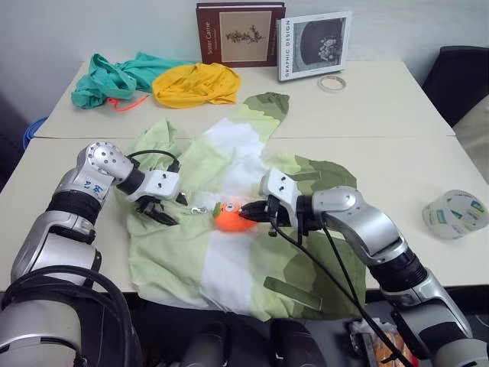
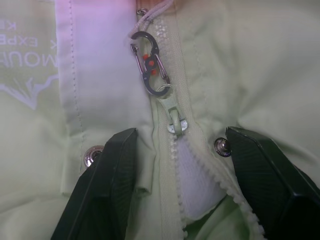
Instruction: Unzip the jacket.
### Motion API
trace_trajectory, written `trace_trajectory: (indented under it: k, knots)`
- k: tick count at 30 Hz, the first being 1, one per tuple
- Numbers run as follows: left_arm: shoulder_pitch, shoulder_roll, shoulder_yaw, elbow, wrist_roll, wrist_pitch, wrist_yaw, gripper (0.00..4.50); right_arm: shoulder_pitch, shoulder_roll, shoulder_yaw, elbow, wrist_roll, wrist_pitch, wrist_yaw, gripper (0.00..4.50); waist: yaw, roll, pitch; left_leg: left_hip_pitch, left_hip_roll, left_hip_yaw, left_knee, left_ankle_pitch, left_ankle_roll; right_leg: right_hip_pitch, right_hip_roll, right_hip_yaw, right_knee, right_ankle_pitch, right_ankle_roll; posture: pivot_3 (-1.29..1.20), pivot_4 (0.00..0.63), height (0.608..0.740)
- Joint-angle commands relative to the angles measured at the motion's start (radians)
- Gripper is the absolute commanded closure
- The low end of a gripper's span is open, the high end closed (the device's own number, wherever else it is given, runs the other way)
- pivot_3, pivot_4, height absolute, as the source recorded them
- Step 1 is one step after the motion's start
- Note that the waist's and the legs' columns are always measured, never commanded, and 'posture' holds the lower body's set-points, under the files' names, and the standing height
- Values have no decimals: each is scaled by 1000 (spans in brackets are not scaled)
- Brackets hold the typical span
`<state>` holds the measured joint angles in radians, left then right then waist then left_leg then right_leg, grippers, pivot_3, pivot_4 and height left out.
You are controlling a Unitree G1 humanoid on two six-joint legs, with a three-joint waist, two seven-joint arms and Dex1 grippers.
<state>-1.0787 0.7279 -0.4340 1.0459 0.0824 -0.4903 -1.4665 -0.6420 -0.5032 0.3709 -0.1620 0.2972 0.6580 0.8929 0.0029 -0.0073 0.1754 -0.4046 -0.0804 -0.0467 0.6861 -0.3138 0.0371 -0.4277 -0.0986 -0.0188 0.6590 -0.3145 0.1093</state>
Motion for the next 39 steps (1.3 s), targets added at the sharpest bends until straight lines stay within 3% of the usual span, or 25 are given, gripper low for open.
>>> trace_trajectory:
  k: [1, 6, 11, 19, 25, 29, 35, 38, 39]
  knots:
    - [28, -5, 4, 47, 65, -14, 41, 1573, 41, -46, -74, -72, 29, 15, 17, 4463, 3, 0, 0, 0, -1, 0, 0, 1, 0, 0, -1, 0, 0, 0, 0, 0, 150, 740]
    - [41, 0, 26, 57, 86, -35, 41, 1573, 131, -147, -202, -121, 67, 46, 23, 4463, 5, 0, -1, 1, -2, 0, 0, 2, 1, 0, -1, 1, 1, 0, 0, 0, 150, 740]
    - [56, 8, 40, 57, 99, -49, 44, 1573, 276, -320, -403, -119, 95, 29, 57, 4463, 11, 1, -1, 1, -2, 0, -1, 2, 1, 1, -1, 1, 1, 0, 0, 0, 150, 740]
    - [74, 26, 52, 57, 107, -65, 51, 1573, 555, -582, -840, 207, 29, -130, 102, 4463, 19, 2, -2, 2, -2, 3, -2, 2, 1, 1, -1, 3, 1, 0, 0, 0, 150, 740]
    - [92, 25, 62, 53, 107, -59, 60, 1573, 601, -651, -1016, 415, -5, -208, 57, 4463, 13, 5, -4, 9, 2, 11, -6, 2, 2, 3, -1, 10, -1, 0, 0, 0, 150, 740]
    - [97, 26, 64, 51, 114, -61, 71, 1573, 570, -658, -1021, 467, -7, -248, 38, 4463, 9, 6, -5, 19, 3, 14, -10, 1, 2, 11, -1, 12, -6, 0, 0, 0, 150, 740]
    - [103, 10, 101, 22, 61, -10, 33, 1573, 437, -572, -840, 369, 23, -273, 55, 4463, -3, 10, -7, 19, 5, 13, -10, 0, 1, 12, 0, 20, -7, 0, 0, 0, 150, 740]
    - [99, -24, 175, -61, -58, 174, -75, 1573, 315, -512, -699, 333, 18, -254, 77, 4463, -5, 10, -7, 19, 5, 13, -10, 0, 1, 12, 1, 20, -5, 0, 0, 0, 150, 740]
    - [99, -31, 198, -98, -94, 248, -110, 1573, 278, -502, -659, 339, 8, -244, 86, 4275, -5, 11, -7, 17, 5, 13, -9, 0, 1, 11, 1, 20, -4, 0, 0, 0, 150, 740]
